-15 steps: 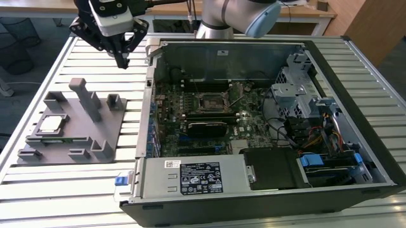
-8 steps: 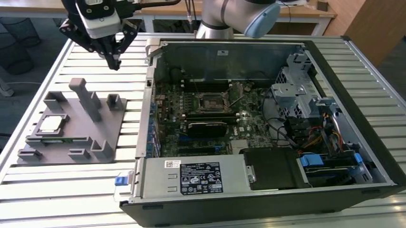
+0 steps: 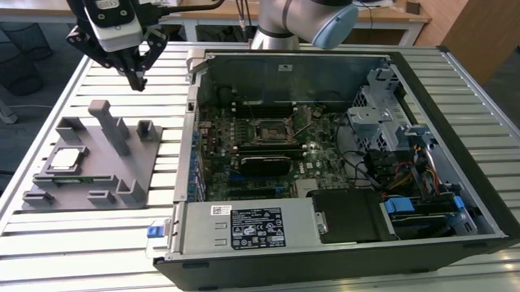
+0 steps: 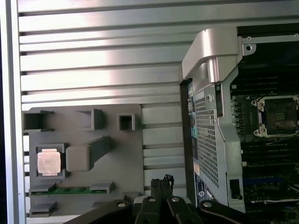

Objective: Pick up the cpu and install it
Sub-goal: 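Reach for the cpu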

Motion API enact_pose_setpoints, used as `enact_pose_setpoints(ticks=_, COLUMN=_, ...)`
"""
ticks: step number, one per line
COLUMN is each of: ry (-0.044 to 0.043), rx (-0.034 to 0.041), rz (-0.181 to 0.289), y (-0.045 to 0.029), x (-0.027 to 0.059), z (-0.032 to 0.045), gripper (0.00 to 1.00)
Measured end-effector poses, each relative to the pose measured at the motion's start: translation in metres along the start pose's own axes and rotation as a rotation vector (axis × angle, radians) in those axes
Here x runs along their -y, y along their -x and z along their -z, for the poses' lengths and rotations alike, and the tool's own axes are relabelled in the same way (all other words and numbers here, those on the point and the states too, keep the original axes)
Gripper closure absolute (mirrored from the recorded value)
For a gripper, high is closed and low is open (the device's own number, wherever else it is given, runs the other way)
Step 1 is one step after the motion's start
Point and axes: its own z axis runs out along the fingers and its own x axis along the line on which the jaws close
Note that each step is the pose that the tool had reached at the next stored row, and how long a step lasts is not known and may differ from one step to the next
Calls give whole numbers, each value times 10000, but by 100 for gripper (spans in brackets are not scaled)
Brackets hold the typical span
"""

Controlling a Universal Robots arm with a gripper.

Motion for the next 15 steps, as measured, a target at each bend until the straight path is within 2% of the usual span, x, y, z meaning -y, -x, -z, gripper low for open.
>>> enact_pose_setpoints(ticks=15, ry=-4, rx=-55, rz=-3, y=-207, x=15, z=-51, gripper=89)
